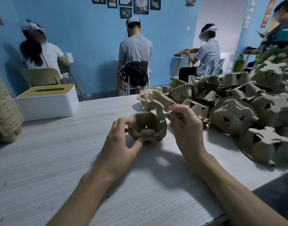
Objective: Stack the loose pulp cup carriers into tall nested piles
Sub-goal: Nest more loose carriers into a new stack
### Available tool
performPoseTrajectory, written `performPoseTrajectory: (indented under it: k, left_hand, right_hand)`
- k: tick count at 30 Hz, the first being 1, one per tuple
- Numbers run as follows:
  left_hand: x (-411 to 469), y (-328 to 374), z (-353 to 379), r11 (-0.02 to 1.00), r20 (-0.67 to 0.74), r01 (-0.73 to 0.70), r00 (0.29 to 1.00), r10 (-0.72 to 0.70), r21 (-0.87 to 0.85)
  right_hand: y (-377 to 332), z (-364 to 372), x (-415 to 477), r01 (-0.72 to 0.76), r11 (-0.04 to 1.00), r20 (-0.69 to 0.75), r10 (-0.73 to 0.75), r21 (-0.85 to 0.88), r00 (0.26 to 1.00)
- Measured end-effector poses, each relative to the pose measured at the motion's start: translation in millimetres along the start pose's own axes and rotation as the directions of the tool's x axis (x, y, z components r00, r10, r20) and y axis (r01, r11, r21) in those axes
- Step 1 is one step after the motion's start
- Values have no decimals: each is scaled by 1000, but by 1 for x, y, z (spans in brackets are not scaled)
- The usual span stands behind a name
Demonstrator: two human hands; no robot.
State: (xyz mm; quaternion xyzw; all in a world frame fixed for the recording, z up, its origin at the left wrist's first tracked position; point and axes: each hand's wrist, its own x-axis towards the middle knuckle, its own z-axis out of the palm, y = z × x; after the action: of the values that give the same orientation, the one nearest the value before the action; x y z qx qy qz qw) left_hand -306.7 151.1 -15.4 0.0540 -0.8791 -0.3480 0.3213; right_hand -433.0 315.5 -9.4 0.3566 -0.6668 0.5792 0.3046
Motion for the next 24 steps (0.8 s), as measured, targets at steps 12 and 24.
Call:
performPoseTrajectory:
  k: [12,24]
  left_hand:
    - [-1,-5,0,1000,31,-8,999,8,-12]
    - [1,-4,2,999,29,-38,999,38,-13]
  right_hand:
    - [-12,-4,-8,104,990,213,-82,-92,974]
    - [2,-10,-10,-563,809,-81,558,-168,826]
